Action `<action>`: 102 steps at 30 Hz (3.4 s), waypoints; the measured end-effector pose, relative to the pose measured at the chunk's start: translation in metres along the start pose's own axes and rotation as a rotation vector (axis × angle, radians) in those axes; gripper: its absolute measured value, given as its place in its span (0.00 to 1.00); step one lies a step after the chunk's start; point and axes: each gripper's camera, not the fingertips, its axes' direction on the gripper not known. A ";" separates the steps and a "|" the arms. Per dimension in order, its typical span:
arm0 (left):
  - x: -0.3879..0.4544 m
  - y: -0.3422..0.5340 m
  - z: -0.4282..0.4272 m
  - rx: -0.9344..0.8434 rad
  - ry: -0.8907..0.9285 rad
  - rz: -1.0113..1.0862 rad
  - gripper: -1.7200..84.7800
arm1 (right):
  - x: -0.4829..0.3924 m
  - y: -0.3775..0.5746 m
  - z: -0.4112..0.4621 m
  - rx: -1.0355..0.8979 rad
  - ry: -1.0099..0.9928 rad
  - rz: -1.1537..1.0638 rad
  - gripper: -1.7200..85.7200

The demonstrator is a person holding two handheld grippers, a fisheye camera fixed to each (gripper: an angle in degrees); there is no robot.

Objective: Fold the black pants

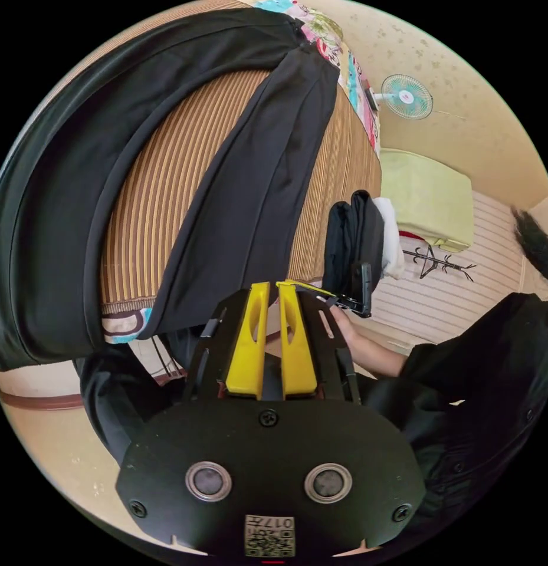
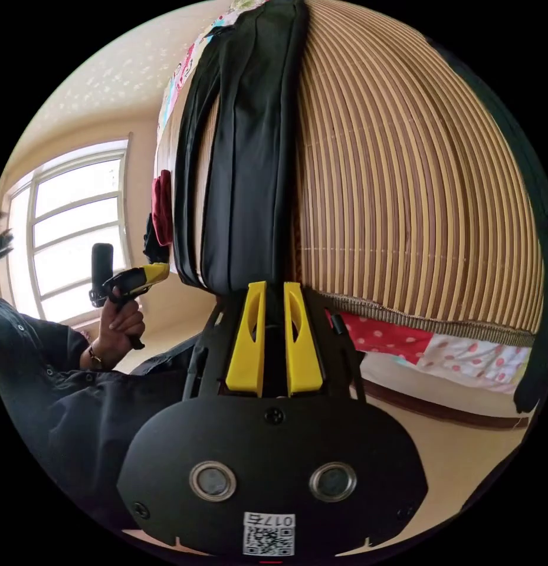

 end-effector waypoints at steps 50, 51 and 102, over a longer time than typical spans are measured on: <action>0.037 0.058 -0.238 0.242 -0.017 -0.118 0.05 | -0.246 -0.433 0.184 0.382 0.189 -0.402 0.12; 0.022 0.056 -0.240 0.219 -0.025 -0.143 0.05 | -0.245 -0.417 0.195 0.346 0.192 -0.453 0.12; 0.054 0.133 -0.233 -0.112 0.259 0.168 0.03 | -0.155 -0.018 0.379 0.167 0.291 -0.086 0.04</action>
